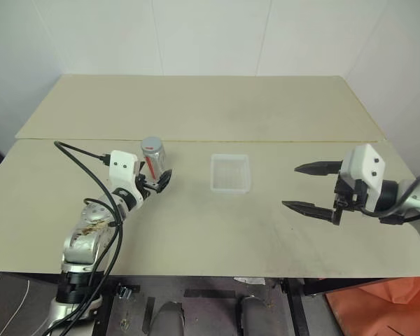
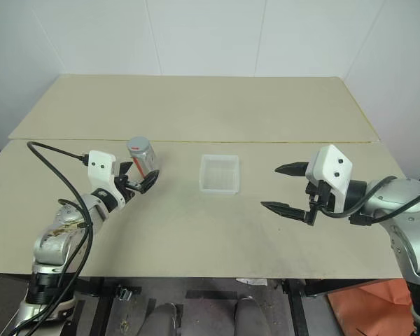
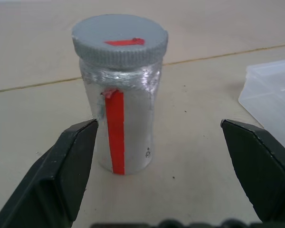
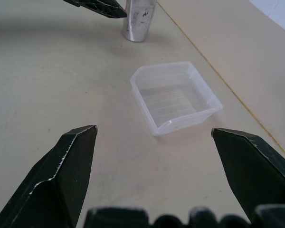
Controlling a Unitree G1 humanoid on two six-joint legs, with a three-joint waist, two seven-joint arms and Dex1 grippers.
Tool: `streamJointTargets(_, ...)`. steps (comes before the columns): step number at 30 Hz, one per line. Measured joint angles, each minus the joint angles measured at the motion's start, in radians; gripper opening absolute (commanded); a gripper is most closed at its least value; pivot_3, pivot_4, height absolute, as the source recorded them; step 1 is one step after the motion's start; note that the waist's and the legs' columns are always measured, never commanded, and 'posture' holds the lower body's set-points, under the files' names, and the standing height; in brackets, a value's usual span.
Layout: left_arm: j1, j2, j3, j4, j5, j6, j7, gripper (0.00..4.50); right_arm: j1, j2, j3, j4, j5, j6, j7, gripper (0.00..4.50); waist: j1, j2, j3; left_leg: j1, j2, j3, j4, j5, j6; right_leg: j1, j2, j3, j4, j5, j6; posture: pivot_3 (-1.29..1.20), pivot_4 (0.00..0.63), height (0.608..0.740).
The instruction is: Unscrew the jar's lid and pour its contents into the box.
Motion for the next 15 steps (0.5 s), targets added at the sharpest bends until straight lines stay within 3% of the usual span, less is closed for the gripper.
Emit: streamJointTargets(15,-0.17,-0.067,-0.025,0.276,0.113,-0.133,0.017,4.5,0.017,0.006,-0.004,-0.019,-0.001,-0.001,-0.038,4.48,0.005,0.0,0.0,0.0,0.0,0.0,0.0,0.001,-0.001,0.0,0.0,0.0,0.0,0.0,0.0,0.0,0.15,0.74)
